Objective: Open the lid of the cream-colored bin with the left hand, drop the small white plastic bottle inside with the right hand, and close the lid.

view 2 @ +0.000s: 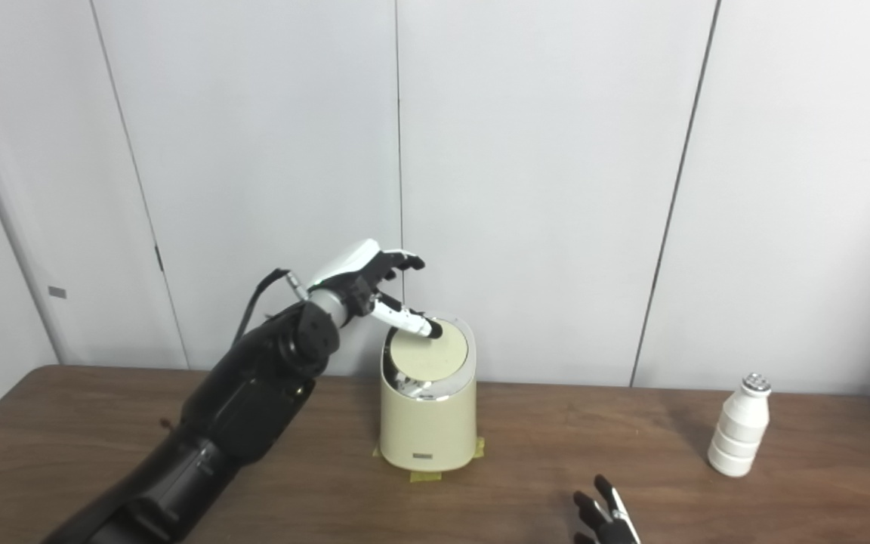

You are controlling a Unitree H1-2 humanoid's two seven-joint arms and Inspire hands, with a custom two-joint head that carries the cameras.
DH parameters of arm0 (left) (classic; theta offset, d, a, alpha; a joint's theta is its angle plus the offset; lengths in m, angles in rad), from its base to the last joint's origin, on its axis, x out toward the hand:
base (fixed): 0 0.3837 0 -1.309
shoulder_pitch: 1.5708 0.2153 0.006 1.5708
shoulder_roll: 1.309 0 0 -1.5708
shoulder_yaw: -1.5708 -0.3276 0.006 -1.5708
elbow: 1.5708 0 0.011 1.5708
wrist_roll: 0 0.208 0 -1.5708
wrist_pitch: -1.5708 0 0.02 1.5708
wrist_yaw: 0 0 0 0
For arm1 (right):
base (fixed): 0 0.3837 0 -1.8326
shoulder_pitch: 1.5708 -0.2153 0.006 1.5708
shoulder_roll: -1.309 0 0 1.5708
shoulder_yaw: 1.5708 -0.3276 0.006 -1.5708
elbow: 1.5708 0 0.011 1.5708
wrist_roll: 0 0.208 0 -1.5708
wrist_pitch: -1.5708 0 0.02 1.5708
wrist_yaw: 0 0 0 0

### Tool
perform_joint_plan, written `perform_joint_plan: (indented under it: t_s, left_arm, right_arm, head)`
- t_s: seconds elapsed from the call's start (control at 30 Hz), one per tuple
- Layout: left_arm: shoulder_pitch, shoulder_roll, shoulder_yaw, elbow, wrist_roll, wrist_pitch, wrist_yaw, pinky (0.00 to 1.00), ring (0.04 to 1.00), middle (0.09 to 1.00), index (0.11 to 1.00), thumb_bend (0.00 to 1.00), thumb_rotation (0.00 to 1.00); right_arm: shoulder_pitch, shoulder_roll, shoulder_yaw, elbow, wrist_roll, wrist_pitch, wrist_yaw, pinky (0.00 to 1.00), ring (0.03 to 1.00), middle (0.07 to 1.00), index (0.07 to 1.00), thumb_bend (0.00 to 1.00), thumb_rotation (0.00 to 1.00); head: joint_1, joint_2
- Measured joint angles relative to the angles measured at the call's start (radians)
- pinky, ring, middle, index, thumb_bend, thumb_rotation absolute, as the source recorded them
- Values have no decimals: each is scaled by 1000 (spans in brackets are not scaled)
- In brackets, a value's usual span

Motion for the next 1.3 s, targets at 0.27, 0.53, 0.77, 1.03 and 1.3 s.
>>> perform_joint_plan:
  t_s: [0.27, 0.53, 0.77, 1.03, 1.3]
  left_arm:
    - [-28, 2, -77, 38, 71, -43, -8, 704, 867, 915, 867, 922, 121]
    - [-37, 28, -97, 33, 131, -47, -48, 729, 866, 900, 863, 933, 95]
    - [-38, 44, -133, 11, 200, -107, -60, 726, 834, 871, 869, 931, 61]
    - [-36, 32, -136, 11, 234, -141, -41, 796, 881, 900, 888, 901, 93]
    - [-36, -14, -139, 18, 280, -144, -24, 764, 879, 900, 888, 905, 104]
  right_arm:
    - [14, 37, 7, -24, -2, 20, -24, 907, 942, 923, 1000, 600, 1000]
    - [24, 38, 8, -35, -1, 27, -40, 905, 945, 924, 1000, 607, 1000]
    - [25, 38, 8, -39, 0, 32, -41, 911, 951, 929, 1000, 596, 1000]
    - [26, 37, 10, -46, -5, 44, -46, 900, 950, 931, 1000, 600, 1000]
    - [31, 36, 16, -60, -20, 59, -48, 909, 961, 941, 1000, 596, 1000]
  head:
    - [-5, 18]
    - [2, 35]
    - [-2, 38]
    - [-11, 45]
    - [-20, 51]
